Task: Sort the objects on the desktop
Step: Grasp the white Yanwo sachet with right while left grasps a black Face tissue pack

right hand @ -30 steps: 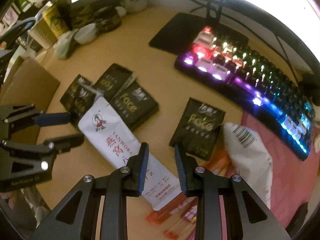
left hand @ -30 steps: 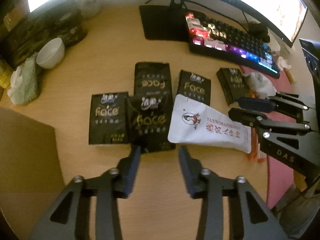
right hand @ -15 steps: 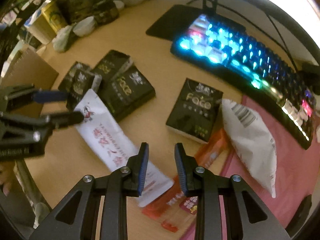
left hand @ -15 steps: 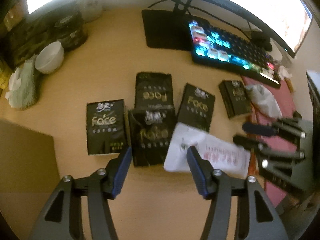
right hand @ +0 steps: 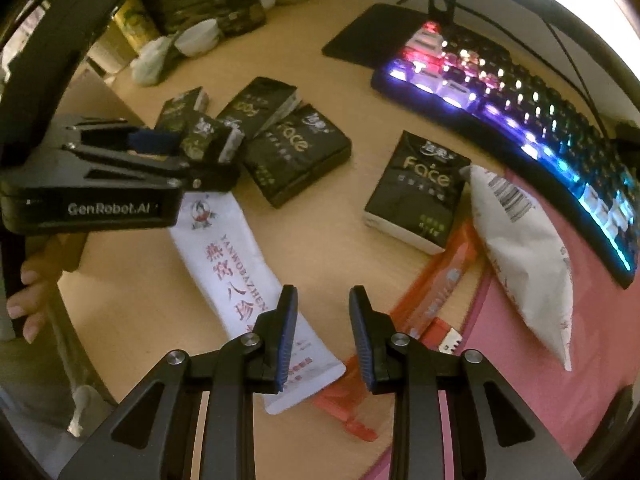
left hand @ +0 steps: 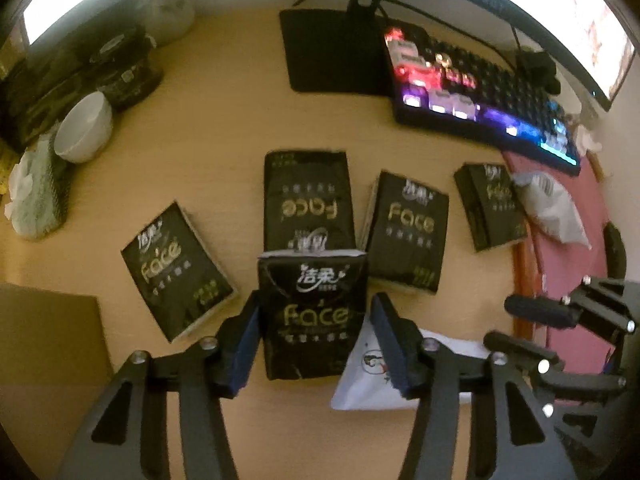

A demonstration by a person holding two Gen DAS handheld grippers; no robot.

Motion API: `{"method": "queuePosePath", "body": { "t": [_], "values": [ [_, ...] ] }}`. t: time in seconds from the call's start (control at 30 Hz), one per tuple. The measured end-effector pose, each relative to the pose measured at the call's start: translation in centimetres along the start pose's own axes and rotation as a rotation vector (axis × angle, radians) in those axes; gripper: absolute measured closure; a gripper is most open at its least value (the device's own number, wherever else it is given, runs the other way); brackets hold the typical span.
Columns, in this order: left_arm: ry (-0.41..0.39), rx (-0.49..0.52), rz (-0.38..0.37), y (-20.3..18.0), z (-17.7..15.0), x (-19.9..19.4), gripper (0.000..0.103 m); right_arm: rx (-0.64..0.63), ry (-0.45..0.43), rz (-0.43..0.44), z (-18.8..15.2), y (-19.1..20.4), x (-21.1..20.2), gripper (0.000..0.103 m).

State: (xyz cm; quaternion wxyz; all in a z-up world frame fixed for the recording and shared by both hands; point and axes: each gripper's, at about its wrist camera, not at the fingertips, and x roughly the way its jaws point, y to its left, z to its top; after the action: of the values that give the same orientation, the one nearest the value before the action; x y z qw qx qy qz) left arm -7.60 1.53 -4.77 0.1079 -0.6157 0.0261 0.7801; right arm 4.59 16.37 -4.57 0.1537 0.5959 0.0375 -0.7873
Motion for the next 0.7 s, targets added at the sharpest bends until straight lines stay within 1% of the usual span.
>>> {"method": "queuePosePath", "body": {
  "t": [0.13, 0.2, 0.3, 0.43, 0.5, 0.6, 0.7],
  "values": [
    [0.009, 0.001, 0.004, 0.6, -1.9, -0.5, 0.048, -0.007, 0.011, -0.005, 0.1, 0.3, 0.5, 0.074],
    [0.01, -0.004, 0.011, 1.1, -3.3, -1.1, 0.049, -0.024, 0.021, -0.008, -0.4, 0.9, 0.5, 0.074],
    [0.019, -0.009, 0.017, 1.4, -5.5, -1.8, 0.049, -0.04, 0.034, 0.001, -1.9, 1.6, 0.2, 0.074],
    [0.028, -0.019, -0.005, 1.5, -8.8, -2.5, 0.049, -0.058, 0.05, 0.011, -4.1, 3.2, -0.2, 0.074],
    [0.013, -0.04, -0.011, 1.7, -10.4, -3.6, 0.049, -0.058, 0.043, 0.024, -4.9, 3.6, -0.8, 0.074],
    [-0.015, -0.046, -0.013, 1.6, -12.5, -5.4, 0.049, -0.053, 0.028, 0.019, -5.0, 4.0, -1.4, 0.074],
    [-0.006, -0.013, -0.004, 1.0, -14.8, -6.3, 0.049, -0.069, 0.017, -0.01, -4.7, 4.4, -1.3, 0.074]
  ]
}}
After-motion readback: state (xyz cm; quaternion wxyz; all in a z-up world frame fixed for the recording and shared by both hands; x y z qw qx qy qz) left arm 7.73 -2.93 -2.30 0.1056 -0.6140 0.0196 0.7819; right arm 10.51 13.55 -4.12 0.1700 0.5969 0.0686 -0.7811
